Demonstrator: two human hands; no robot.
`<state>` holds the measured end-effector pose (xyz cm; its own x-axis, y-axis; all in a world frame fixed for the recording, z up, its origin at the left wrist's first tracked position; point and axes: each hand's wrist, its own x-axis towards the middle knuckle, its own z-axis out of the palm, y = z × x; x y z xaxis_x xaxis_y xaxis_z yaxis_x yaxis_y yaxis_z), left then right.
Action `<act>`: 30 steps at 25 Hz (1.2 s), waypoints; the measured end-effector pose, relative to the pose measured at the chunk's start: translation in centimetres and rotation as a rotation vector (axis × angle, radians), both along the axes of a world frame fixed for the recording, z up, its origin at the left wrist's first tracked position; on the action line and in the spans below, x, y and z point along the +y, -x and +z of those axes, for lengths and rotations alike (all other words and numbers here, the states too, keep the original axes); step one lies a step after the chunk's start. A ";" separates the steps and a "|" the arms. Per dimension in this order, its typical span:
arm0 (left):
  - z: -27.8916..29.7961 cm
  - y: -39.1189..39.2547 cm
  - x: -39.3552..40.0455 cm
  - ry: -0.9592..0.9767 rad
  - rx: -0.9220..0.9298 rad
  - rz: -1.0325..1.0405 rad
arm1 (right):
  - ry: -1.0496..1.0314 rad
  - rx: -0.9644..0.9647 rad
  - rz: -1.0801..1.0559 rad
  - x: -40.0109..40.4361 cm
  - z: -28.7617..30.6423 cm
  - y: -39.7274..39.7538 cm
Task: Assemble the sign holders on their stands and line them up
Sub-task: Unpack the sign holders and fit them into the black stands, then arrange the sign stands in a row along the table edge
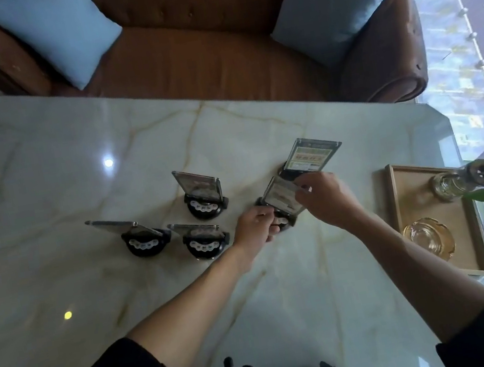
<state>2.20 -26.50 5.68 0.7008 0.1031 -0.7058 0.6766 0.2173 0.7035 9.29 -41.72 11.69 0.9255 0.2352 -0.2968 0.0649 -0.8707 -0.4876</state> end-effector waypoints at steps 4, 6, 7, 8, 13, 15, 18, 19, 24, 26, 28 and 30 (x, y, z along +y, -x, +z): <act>0.1 -0.9 0.5 -0.210 -0.143 -0.132 | 0.050 -0.019 0.076 -1.3 -0.3 0.4; 0.2 -1.1 -0.1 -0.261 -0.232 -0.225 | 0.042 -0.010 0.100 -2.4 -0.6 0.9; 0.4 -1.2 -0.5 -0.273 -0.272 -0.264 | 0.040 -0.019 0.119 -2.8 -0.8 1.2; 0.5 -1.4 -0.9 -0.302 -0.303 -0.304 | 0.040 -0.036 0.134 -3.2 -1.0 1.6; 0.6 -1.5 -2.0 -0.511 -0.303 -0.331 | -0.061 -0.081 -0.048 -4.2 -2.7 3.1; 1.0 -1.5 -1.7 -0.501 -0.270 -0.323 | -0.114 -0.046 -0.137 -4.1 -3.4 3.5; 2.5 -1.7 -0.8 -0.464 -0.284 -0.336 | -0.199 -0.016 -0.210 -3.3 -4.1 3.6; 3.1 -2.0 -0.6 -0.471 -0.312 -0.349 | -0.211 -0.017 -0.222 -3.1 -4.2 3.5; 6.5 -6.7 -0.4 -0.588 -0.454 -0.371 | -0.164 -0.076 -0.275 -4.9 -3.3 3.1; 7.3 -9.3 -1.0 -0.705 -0.537 -0.467 | -0.145 -0.088 -0.309 -6.6 -3.1 3.3; 7.7 -11.6 -2.0 -0.795 -0.617 -0.557 | -0.130 -0.092 -0.364 -8.3 -3.0 3.9; 7.6 -13.6 -3.1 -0.853 -0.657 -0.667 | -0.121 -0.096 -0.417 -9.8 -3.2 4.6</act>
<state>15.81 -29.65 13.27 0.9839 -0.1544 -0.0901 -0.0488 -0.7168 0.6956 4.74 -51.51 8.47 0.9706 -0.1368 -0.1979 -0.2300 -0.7692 -0.5961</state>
